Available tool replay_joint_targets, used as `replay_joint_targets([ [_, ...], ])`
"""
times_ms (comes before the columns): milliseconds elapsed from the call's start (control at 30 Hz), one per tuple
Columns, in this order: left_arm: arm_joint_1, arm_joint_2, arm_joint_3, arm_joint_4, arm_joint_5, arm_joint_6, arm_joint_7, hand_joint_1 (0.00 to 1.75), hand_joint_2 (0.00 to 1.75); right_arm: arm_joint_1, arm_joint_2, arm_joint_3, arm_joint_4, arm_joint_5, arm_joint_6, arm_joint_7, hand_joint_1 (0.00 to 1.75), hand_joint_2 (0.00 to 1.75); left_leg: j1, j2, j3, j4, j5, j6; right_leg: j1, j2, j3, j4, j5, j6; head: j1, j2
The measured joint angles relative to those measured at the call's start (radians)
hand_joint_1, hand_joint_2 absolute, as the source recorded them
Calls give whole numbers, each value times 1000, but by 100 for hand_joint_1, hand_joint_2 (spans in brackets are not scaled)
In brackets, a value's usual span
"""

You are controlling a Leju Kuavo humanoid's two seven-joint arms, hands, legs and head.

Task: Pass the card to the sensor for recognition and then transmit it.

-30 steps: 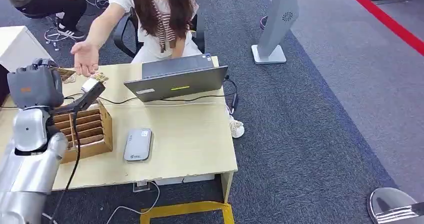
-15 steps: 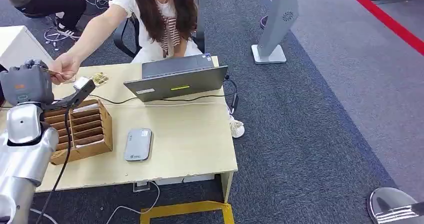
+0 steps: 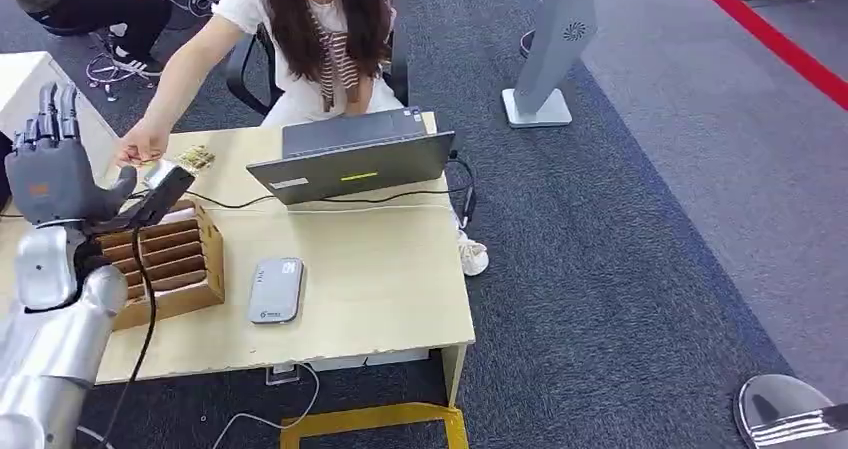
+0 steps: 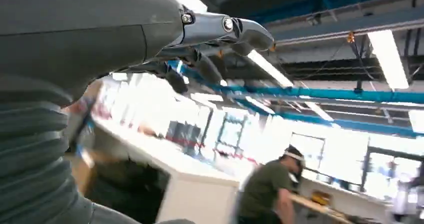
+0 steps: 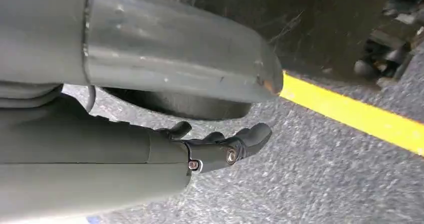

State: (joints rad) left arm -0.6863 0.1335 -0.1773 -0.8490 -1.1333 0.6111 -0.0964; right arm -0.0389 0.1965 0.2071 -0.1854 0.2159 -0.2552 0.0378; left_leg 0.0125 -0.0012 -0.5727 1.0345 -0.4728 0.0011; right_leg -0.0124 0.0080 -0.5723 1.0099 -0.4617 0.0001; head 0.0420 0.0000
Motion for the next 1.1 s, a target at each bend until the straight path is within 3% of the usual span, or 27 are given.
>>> replay_joint_targets([
  [100,148,-11,73,-209,407,-81,-186,0,175,5,4,-22,0,-33,-17,-21,0,0,0,4,-1,-1,-2,-1,0,4,-1,0,0,0,0,0],
  [167,302,-17,148,-372,765,-207,-332,0,175,11,7,-48,0,-69,-34,-50,0,0,0,9,1,-1,-4,-2,0,10,-2,0,-1,0,0,0],
  [233,432,-36,242,-496,1037,-367,-440,0,175,18,9,-72,0,-94,-43,-74,0,0,0,12,0,-1,-5,-1,0,13,-3,0,-2,0,-2,0],
  [300,557,-59,366,-581,1259,-539,-499,0,175,28,11,-96,0,-111,-50,-92,0,0,0,14,-1,-2,-6,-1,0,14,-5,0,-3,-2,-1,0],
  [367,641,-90,545,-612,1455,-759,-503,0,175,34,13,-122,0,-124,-63,-106,0,0,1,14,-1,-2,-7,-2,0,14,-7,0,-3,-2,-2,0],
  [400,669,-103,635,-613,1488,-843,-504,0,175,38,15,-133,0,-127,-69,-111,0,0,1,14,-1,-2,-7,-2,0,14,-8,0,-4,-2,-1,0],
  [467,705,-127,770,-619,1474,-926,-502,0,175,42,16,-149,0,-128,-70,-114,0,0,1,11,-2,-2,-7,-2,1,11,-8,0,-5,-2,-2,0],
  [567,724,-161,892,-630,1446,-952,-484,0,175,44,17,-167,0,-125,-70,-119,0,0,1,7,-4,-2,-6,-1,1,7,-7,0,-5,-1,-1,0],
  [700,733,-188,984,-643,1448,-945,-466,0,175,44,18,-180,0,-125,-70,-120,0,0,1,6,-5,-2,-4,-1,1,6,-6,0,-3,-2,-1,0],
  [767,732,-197,1037,-629,1572,-928,-388,0,175,45,18,-190,0,-129,-75,-121,0,0,1,5,-6,-2,-4,0,1,4,-5,0,-3,-2,0,0],
  [833,716,-196,1151,-522,1776,-937,-283,0,175,47,18,-199,0,-130,-88,-126,0,0,0,6,-4,-2,-5,-1,0,5,-5,0,-3,-2,2,0],
  [867,710,-193,1223,-433,1830,-943,-266,0,175,49,18,-202,0,-127,-89,-126,0,0,0,8,-2,-2,-6,-1,0,7,-5,0,-3,-2,-2,0],
  [933,705,-191,1330,-254,1822,-911,-293,0,175,50,18,-204,2,-114,-89,-116,0,0,0,7,-2,-2,-6,-2,0,8,-6,0,-4,-2,-5,0],
  [967,697,-192,1366,-155,1802,-860,-315,0,0,48,18,-204,5,-105,-89,-103,0,0,0,6,-2,-2,-6,-1,0,5,-6,0,-5,-1,-5,0],
  [1100,680,-224,1426,199,1674,-599,-355,0,0,43,16,-202,7,-74,-75,-90,0,0,-1,0,-3,-1,-5,1,0,-1,-6,-1,-6,1,-5,0],
])
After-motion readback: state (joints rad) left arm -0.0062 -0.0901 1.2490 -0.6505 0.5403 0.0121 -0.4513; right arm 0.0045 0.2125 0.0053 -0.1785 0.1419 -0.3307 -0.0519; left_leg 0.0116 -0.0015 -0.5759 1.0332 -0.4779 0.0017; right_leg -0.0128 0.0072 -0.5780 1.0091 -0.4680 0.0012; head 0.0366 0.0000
